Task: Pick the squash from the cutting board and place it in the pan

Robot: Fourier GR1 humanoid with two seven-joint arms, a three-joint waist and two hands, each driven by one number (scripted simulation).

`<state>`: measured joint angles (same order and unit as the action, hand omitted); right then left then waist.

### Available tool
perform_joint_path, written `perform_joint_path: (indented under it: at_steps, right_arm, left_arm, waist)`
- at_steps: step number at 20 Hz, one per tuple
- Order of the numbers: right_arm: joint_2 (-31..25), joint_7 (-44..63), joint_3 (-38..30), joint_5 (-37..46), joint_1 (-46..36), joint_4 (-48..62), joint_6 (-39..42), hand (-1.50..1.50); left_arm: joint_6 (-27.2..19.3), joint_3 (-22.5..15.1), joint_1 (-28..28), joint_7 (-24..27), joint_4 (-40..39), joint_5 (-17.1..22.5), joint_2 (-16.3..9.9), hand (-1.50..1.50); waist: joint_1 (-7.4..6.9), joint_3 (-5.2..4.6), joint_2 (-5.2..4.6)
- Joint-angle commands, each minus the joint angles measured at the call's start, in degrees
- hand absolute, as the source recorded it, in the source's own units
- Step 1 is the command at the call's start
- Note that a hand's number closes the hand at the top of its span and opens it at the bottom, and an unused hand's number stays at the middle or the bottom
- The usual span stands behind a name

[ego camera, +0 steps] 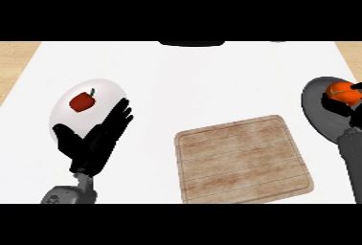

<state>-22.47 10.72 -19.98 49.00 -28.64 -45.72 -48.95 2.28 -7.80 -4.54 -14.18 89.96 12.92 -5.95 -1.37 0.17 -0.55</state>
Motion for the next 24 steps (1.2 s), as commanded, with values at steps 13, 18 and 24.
perform_joint_path:
  at_steps: [13, 18, 24]
  right_arm:
    - [-14.06, -11.42, -7.81, -7.76, -9.18, 33.34, 8.87, -1.50]
    - [-10.99, -22.71, -13.94, -15.39, -7.15, 31.08, 9.55, -1.50]
    - [-10.64, -35.54, -24.43, -28.17, -8.04, 25.46, 15.40, -1.50]
  left_arm:
    - [0.61, -1.13, -2.59, 0.27, -0.59, -1.06, 1.28, 0.00]
    - [2.63, 0.01, -1.37, 2.35, -2.37, 0.14, 0.53, 0.00]
    - [1.71, 1.59, -0.88, 1.59, -2.08, 0.45, -0.07, 0.00]
  waist:
    - [-2.60, 0.23, -1.14]
    - [-1.88, 0.48, -1.16]
    - [-0.65, 0.52, -0.60]
